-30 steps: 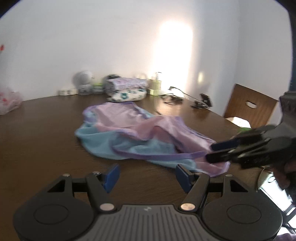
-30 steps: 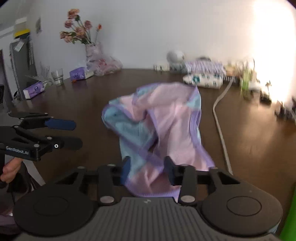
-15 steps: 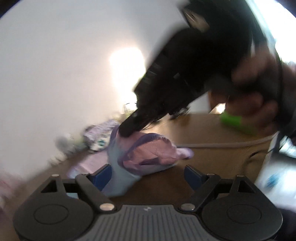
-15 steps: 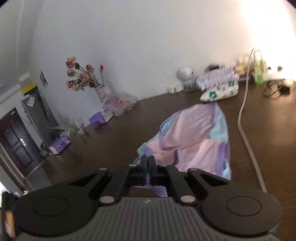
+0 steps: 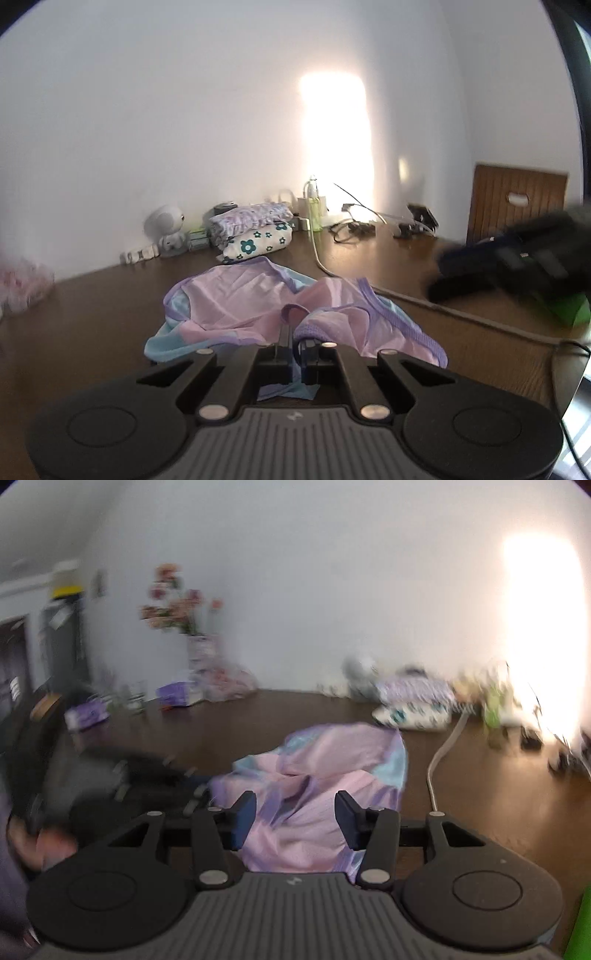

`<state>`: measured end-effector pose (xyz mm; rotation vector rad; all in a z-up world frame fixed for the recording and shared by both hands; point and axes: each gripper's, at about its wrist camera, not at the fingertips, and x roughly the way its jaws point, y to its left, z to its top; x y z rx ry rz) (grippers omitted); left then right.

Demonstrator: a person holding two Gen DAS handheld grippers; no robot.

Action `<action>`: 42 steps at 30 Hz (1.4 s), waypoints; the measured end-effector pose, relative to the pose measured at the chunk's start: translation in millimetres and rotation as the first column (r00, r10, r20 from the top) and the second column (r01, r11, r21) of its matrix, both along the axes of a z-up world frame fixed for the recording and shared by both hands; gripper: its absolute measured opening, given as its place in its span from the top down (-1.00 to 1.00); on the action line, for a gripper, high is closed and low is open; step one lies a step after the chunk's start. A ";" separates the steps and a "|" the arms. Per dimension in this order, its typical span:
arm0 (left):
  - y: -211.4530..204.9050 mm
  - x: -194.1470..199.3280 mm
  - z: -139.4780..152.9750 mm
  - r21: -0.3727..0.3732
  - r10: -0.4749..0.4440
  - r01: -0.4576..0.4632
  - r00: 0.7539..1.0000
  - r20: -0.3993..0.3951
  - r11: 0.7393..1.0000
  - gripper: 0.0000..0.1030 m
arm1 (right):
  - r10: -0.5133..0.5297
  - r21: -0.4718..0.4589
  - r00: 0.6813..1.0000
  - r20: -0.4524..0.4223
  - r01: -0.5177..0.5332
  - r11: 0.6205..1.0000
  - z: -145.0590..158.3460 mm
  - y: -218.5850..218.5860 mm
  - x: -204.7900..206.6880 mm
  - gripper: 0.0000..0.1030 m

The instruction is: Fold clothes

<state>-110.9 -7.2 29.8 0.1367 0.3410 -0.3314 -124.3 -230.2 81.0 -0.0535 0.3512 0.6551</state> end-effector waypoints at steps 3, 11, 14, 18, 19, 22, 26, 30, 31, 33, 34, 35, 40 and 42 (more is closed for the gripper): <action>7.1 5.0 4.8 -0.093 -0.014 0.010 0.999 -0.047 0.996 0.95 | 0.091 -0.130 0.993 0.072 -0.082 0.988 -16.0 24.7 -17.1 0.07; 17.4 -2.7 17.9 -0.073 0.006 -0.005 1.000 0.011 0.997 0.95 | 0.132 -0.391 0.990 0.058 -0.099 0.915 -41.9 67.2 17.8 0.76; 23.7 -5.8 21.5 -0.088 0.028 -0.026 0.999 0.019 0.996 0.95 | 0.128 -0.373 0.989 0.080 -0.089 0.923 -38.8 67.0 19.1 0.87; 27.0 -11.1 27.3 -0.096 0.042 -0.038 0.999 0.033 0.995 0.95 | 0.133 -0.344 0.983 0.124 -0.083 0.935 -30.2 67.3 11.1 0.97; 27.1 -11.8 28.9 -0.098 0.040 -0.037 0.999 0.036 0.995 0.95 | 0.135 -0.337 0.982 0.134 -0.083 0.938 -28.2 67.6 9.3 0.96; 26.8 -13.4 33.3 -0.098 0.038 -0.034 0.998 0.045 0.995 0.95 | 0.166 -0.317 0.980 0.113 -0.122 0.940 -26.4 72.0 8.9 0.90; 24.5 -15.6 35.2 -0.086 0.034 -0.029 0.998 0.049 0.996 0.95 | 0.202 -0.368 0.972 0.121 -0.145 0.918 -33.7 86.6 5.8 0.90; 25.7 -15.7 35.5 -0.080 0.042 -0.038 0.998 0.045 0.996 0.95 | 0.198 -0.353 0.971 0.135 -0.139 0.925 -33.8 89.1 7.9 0.78; 26.3 -15.2 35.5 -0.083 0.043 -0.039 0.998 0.044 0.996 0.95 | 0.206 -0.340 0.969 0.136 -0.149 0.928 -32.5 89.1 8.4 0.64; 26.9 -14.0 35.5 -0.087 0.045 -0.041 0.998 0.043 0.995 0.95 | 0.234 -0.324 0.962 0.143 -0.178 0.929 -29.7 91.2 8.4 0.61; 26.7 -14.1 35.6 -0.086 0.047 -0.043 0.998 0.047 0.995 0.94 | 0.241 -0.326 0.959 0.147 -0.183 0.928 -29.3 93.5 7.7 0.61; 26.8 -14.2 35.9 -0.087 0.048 -0.044 0.998 0.049 0.995 0.94 | 0.244 -0.333 0.958 0.152 -0.183 0.925 -29.7 96.6 6.7 0.65; 28.1 -20.3 37.6 -0.090 0.089 -0.084 0.995 0.051 0.992 0.95 | 0.154 -0.405 0.956 0.249 -0.042 0.913 -31.9 97.3 -2.2 0.97; 28.6 -23.5 38.3 -0.089 0.111 -0.106 0.993 0.050 0.990 0.95 | 0.067 -0.409 0.922 0.381 0.103 0.907 -24.3 87.8 -15.0 0.97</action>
